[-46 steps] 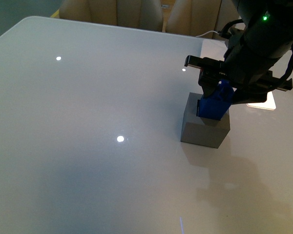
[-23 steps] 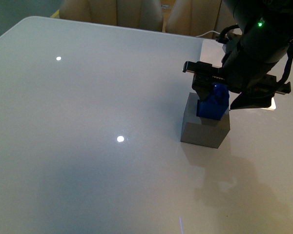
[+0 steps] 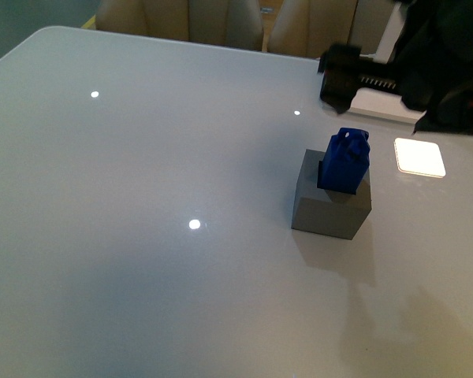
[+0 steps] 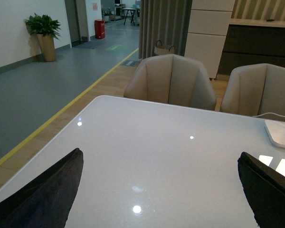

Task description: Insert blue part into gray base

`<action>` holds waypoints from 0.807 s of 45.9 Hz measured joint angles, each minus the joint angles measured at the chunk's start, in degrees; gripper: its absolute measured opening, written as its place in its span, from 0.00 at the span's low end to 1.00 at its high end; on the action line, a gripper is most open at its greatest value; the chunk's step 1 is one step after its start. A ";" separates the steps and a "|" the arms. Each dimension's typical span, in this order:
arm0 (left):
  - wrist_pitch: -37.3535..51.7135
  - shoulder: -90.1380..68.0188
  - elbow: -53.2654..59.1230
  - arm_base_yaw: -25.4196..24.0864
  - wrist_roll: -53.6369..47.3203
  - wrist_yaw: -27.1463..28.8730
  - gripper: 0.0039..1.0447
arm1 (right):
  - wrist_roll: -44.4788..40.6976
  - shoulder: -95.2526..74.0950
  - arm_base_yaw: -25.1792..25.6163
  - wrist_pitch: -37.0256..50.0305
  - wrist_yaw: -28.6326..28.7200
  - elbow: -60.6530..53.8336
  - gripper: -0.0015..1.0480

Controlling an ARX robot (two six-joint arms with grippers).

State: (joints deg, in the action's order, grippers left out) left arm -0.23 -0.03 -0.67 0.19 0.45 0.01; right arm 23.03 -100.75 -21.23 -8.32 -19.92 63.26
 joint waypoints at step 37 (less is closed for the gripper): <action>0.00 0.00 0.00 0.00 0.00 0.00 0.93 | -22.67 33.57 14.60 67.76 13.40 -55.69 0.02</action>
State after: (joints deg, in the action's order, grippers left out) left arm -0.23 -0.03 -0.67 0.19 0.45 0.01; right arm 0.36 -67.18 -6.63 59.44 -6.52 7.57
